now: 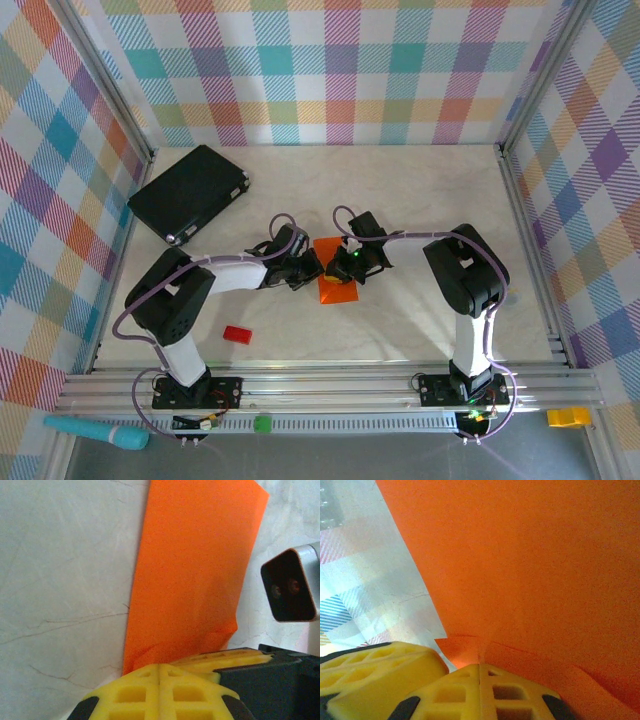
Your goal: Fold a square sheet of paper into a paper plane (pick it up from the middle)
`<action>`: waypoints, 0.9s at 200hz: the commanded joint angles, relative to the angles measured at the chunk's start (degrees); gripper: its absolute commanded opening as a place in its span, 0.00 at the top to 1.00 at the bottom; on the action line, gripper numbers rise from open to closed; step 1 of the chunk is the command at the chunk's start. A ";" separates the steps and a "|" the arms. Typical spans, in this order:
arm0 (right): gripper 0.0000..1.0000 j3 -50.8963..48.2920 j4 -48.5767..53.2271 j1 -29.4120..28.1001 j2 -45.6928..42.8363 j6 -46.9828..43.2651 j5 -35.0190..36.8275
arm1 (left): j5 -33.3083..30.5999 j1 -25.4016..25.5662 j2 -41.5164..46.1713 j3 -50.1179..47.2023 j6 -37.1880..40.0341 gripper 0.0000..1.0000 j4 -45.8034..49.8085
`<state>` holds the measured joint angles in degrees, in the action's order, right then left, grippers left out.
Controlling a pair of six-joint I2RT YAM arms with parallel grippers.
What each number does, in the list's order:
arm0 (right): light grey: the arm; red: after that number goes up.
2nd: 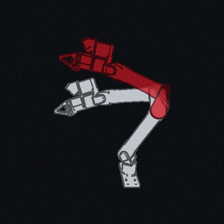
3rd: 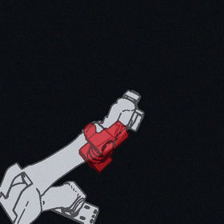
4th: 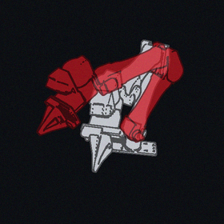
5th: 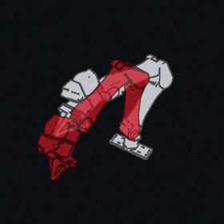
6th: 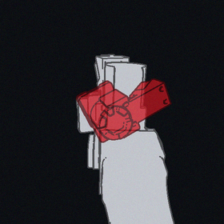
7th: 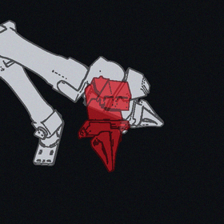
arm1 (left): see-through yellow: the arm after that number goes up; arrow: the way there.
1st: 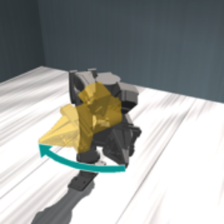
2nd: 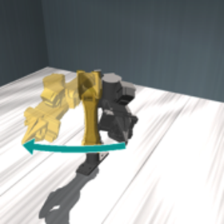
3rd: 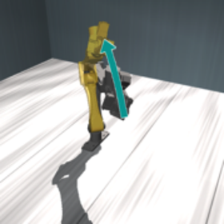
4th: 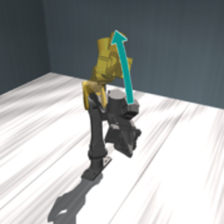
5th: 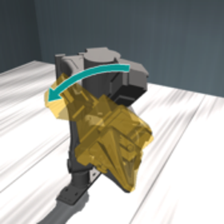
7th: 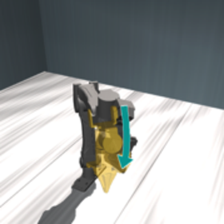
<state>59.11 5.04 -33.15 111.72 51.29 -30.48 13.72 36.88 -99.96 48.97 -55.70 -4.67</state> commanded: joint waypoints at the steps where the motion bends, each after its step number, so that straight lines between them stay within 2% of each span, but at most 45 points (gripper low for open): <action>1: 1.00 -3.65 9.68 0.27 6.53 1.32 12.33 | -1.32 0.82 -1.88 -0.43 -0.20 1.00 1.39; 39: 1.00 -3.65 8.52 0.25 6.10 1.22 10.79 | -2.48 0.91 -2.96 -0.40 -0.11 1.00 3.38; 65: 1.00 -2.88 6.53 0.29 4.34 0.41 7.32 | -4.58 0.91 -3.18 0.46 1.06 1.00 8.10; 116: 0.95 1.67 4.94 0.36 -4.54 -5.33 2.16 | -5.67 0.91 -5.27 2.51 3.50 1.00 12.37; 144: 0.94 2.15 6.23 0.43 -5.65 -7.28 4.28 | -5.50 0.91 -5.59 3.23 4.58 1.00 12.67; 180: 0.95 1.80 5.70 0.50 -2.83 -7.87 4.57 | -5.41 0.91 -5.69 4.64 5.56 1.00 13.38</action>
<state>60.20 9.15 -32.99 107.46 45.50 -26.96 10.98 37.28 -102.98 53.39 -51.92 2.11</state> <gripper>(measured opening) 0.056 0.044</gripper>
